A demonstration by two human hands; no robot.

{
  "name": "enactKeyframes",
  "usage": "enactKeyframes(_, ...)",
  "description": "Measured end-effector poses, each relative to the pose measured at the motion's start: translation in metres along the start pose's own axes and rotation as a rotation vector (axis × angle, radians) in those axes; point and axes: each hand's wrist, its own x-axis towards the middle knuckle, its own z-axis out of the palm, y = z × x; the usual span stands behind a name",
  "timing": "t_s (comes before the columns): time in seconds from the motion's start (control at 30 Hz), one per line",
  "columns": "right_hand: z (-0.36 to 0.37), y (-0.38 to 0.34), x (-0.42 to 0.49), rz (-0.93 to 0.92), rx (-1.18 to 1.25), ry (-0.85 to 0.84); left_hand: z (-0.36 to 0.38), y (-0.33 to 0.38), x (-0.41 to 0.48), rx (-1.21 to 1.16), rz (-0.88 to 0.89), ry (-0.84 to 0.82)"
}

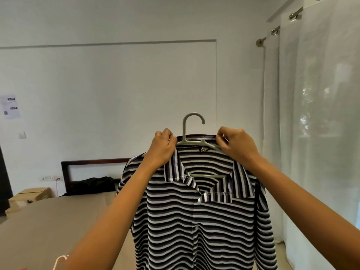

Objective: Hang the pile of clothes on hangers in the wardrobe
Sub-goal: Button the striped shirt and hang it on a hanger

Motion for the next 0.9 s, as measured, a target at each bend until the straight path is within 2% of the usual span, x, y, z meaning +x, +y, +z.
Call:
enactKeyframes(0.07,0.0,-0.012,-0.002,-0.028,-0.126,0.112,0.0,0.003,-0.002,-0.035,-0.057,0.033)
enactKeyframes(0.13,0.002,-0.021,-0.004,-0.071,-0.244,0.19,-0.005,0.007,-0.003,-0.089,-0.141,-0.016)
enactKeyframes(0.27,0.006,-0.022,0.0,-0.06,-0.338,0.205,-0.016,0.008,-0.007,-0.311,-0.176,-0.335)
enactKeyframes(0.33,0.008,-0.023,0.004,-0.037,-0.357,0.184,-0.015,0.01,-0.011,-0.363,-0.168,-0.395)
enactKeyframes(0.47,0.007,-0.035,0.018,-0.018,-0.198,0.091,-0.01,0.015,-0.015,-0.361,-0.137,-0.42)
enactKeyframes(0.6,-0.026,-0.012,0.037,0.272,0.374,-0.196,-0.014,-0.001,-0.014,-0.346,-0.097,-0.305)
enactKeyframes(0.67,-0.049,0.014,0.038,0.225,0.324,-0.289,-0.02,-0.007,-0.012,-0.385,-0.071,-0.262)
enactKeyframes(0.73,-0.066,0.035,0.031,0.131,0.226,-0.466,-0.027,-0.008,-0.01,-0.434,-0.042,-0.237)
enactKeyframes(0.77,-0.071,0.04,0.024,0.116,0.278,-0.533,-0.029,-0.007,-0.008,-0.445,-0.027,-0.225)
enactKeyframes(0.8,-0.072,0.044,0.019,0.095,0.367,-0.544,-0.032,-0.005,-0.007,-0.446,-0.009,-0.21)
enactKeyframes(0.83,-0.071,0.045,0.016,0.062,0.421,-0.486,-0.033,-0.002,-0.006,-0.439,0.01,-0.196)
enactKeyframes(0.9,-0.062,0.045,0.013,-0.019,0.388,-0.303,-0.035,0.001,-0.002,-0.395,0.061,-0.169)
